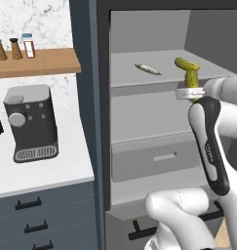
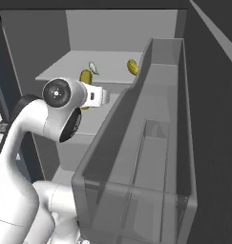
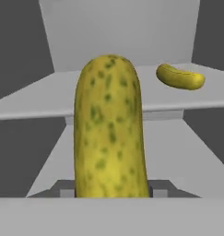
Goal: Place one cucumber and one fish in each tupperware on the nearby counter, to pack two identical lunches.
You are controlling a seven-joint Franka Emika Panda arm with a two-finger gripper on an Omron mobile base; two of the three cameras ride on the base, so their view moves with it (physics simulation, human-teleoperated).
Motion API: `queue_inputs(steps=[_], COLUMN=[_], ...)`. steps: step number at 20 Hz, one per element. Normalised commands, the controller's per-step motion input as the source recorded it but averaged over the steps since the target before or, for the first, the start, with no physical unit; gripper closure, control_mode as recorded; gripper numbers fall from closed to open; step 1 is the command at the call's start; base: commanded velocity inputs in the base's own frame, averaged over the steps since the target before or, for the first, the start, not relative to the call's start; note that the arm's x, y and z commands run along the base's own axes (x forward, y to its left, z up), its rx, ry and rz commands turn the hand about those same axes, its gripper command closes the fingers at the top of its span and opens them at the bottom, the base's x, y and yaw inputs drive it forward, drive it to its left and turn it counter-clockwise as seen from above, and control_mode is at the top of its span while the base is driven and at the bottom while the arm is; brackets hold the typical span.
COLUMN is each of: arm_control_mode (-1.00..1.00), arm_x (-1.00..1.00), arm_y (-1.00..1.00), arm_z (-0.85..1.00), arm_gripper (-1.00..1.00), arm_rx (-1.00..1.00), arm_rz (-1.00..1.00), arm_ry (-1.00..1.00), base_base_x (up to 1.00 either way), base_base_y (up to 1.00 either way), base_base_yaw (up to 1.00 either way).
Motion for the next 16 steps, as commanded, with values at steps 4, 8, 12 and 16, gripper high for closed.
queue_inputs(steps=[4, 8, 12, 16], arm_control_mode=[-1.00, 1.00, 1.00, 1.00], arm_x=[-1.00, -0.50, 0.00, 0.00], arm_y=[0.24, 0.20, 0.00, 0.00], arm_z=[-0.62, -0.41, 0.00, 0.00], arm_gripper=[1.00, 1.00, 1.00, 1.00], arm_rx=[-0.03, -0.03, 0.00, 0.00], arm_rz=[0.15, 0.08, 0.00, 0.00], arm_ry=[0.18, 0.21, 0.00, 0.00], base_base_x=[0.00, -0.50, -1.00, -0.84], base_base_y=[0.00, 0.21, 0.80, 1.00], base_base_yaw=[0.00, 0.08, 0.25, 0.36])
